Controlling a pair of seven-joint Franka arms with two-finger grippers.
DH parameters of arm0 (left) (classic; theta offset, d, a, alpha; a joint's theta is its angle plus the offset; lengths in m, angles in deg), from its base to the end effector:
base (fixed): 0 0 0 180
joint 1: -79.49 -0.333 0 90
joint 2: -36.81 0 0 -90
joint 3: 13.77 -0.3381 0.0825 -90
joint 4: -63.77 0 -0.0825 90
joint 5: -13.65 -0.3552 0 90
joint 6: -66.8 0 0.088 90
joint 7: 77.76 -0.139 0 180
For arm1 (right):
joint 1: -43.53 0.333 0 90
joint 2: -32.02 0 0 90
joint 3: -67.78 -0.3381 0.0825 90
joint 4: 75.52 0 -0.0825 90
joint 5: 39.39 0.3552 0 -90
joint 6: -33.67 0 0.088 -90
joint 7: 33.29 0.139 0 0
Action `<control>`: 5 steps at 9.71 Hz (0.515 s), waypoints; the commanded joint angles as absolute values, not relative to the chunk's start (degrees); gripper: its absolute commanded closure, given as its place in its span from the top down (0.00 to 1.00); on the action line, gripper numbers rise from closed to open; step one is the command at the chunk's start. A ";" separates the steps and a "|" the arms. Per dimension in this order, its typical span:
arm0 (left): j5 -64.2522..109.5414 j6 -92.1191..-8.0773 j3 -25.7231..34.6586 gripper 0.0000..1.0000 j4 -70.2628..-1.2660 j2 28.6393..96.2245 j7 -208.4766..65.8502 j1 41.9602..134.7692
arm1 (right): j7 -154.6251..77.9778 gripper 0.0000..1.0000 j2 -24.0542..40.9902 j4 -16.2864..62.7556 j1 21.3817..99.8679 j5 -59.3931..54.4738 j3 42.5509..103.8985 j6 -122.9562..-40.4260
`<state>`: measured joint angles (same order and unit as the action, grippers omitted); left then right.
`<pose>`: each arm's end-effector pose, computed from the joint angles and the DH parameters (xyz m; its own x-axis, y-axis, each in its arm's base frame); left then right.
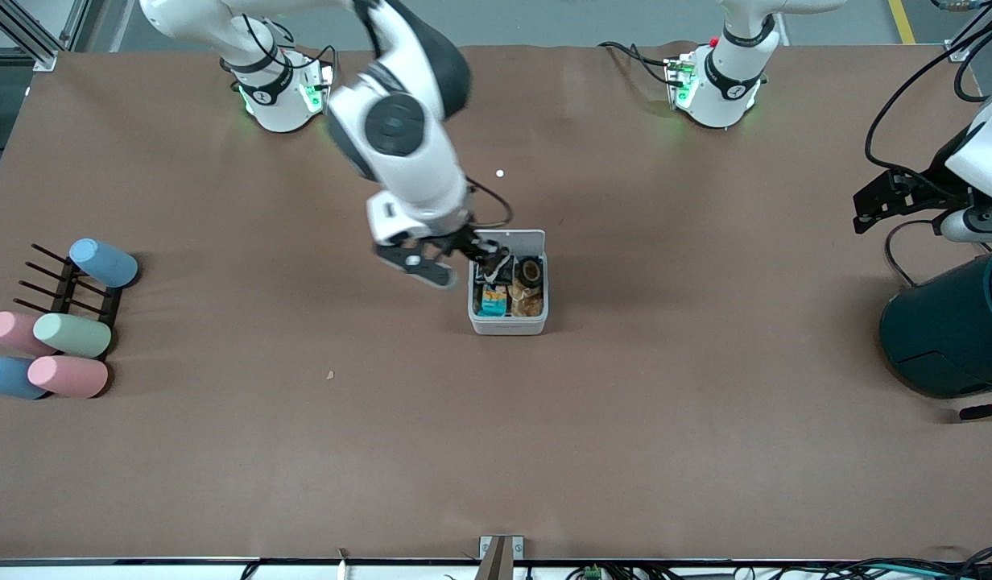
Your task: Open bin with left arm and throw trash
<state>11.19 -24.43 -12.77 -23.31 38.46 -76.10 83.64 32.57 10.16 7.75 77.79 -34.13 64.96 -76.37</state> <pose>0.5378 -0.0424 0.6240 0.9971 -0.0617 0.0448 -0.0599 -0.9974 -0.0411 0.5292 0.4053 0.4729 0.8608 -0.5050 -0.0630 -0.5089 -0.8524 -0.1203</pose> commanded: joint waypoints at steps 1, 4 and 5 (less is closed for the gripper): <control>11.72 -23.81 -12.89 1.00 -22.10 38.92 -76.36 83.36 | 24.94 0.74 18.54 9.55 70.19 -34.65 64.52 -66.94; 11.63 -23.73 -12.89 1.00 -22.18 38.92 -76.62 83.01 | 3.77 0.80 25.32 9.55 57.98 -34.65 64.70 -53.74; 11.81 -23.64 -12.89 1.00 -22.18 38.92 -76.36 82.92 | -4.21 0.83 27.08 9.55 53.85 -34.65 64.70 -51.09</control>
<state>11.19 -24.39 -12.92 -23.30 38.53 -76.10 83.38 2.94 24.02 7.48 58.13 -34.47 65.85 -53.07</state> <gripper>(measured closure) 0.000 0.194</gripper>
